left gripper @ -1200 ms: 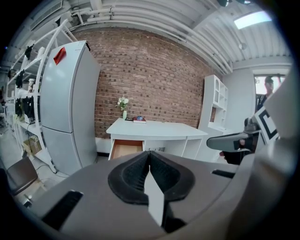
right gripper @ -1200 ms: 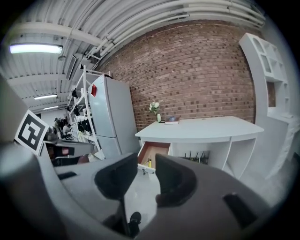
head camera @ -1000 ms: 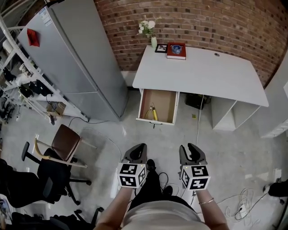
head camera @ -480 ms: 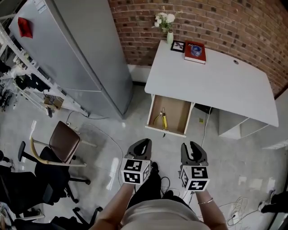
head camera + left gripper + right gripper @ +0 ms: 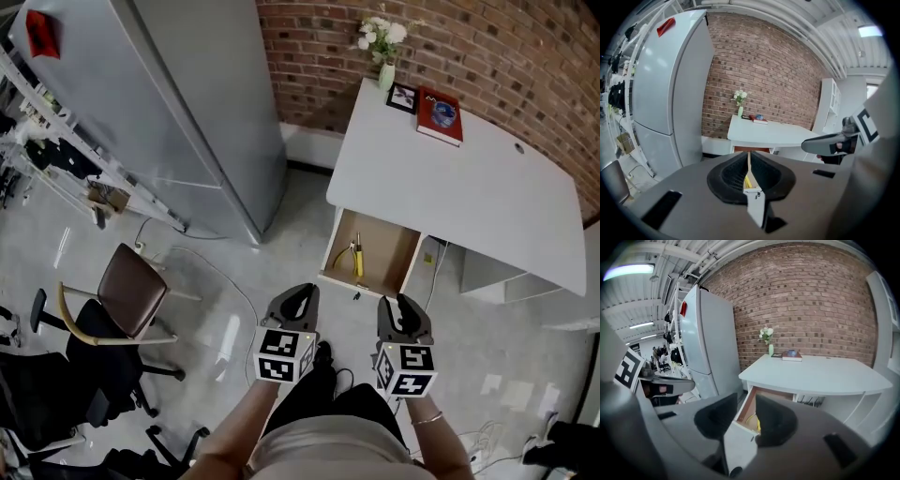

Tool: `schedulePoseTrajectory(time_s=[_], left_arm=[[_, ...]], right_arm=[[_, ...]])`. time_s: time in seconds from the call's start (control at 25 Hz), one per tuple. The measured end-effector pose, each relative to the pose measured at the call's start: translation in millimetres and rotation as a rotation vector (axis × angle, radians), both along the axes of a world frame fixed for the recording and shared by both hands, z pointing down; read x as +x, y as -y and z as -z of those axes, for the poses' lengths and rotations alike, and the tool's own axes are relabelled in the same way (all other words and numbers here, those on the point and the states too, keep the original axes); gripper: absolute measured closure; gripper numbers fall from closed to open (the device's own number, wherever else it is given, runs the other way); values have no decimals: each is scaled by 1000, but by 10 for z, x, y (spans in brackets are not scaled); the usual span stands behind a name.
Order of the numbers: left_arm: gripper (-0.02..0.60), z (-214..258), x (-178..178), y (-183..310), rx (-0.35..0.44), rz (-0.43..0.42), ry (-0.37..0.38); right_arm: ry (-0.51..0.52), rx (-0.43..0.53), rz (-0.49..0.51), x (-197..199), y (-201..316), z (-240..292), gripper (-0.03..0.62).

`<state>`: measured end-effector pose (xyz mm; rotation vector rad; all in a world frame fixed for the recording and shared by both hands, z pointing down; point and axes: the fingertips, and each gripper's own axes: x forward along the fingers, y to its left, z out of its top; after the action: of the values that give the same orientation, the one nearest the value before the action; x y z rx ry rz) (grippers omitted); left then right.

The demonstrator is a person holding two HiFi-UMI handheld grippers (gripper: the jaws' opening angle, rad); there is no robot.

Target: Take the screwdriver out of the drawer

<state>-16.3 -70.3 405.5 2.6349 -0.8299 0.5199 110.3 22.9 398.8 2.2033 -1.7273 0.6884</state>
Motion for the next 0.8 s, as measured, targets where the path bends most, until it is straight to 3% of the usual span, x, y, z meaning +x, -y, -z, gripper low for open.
schedulePoseTrajectory(time_s=[0.4,0.8], left_arm=[[571,-241,-70,128,-60,48,36],[571,-508,-31,408,-60,105,65]], right_arm=[[34,-58,43,15,322,-287,484],[79,-143,82,130,665,-826,484]])
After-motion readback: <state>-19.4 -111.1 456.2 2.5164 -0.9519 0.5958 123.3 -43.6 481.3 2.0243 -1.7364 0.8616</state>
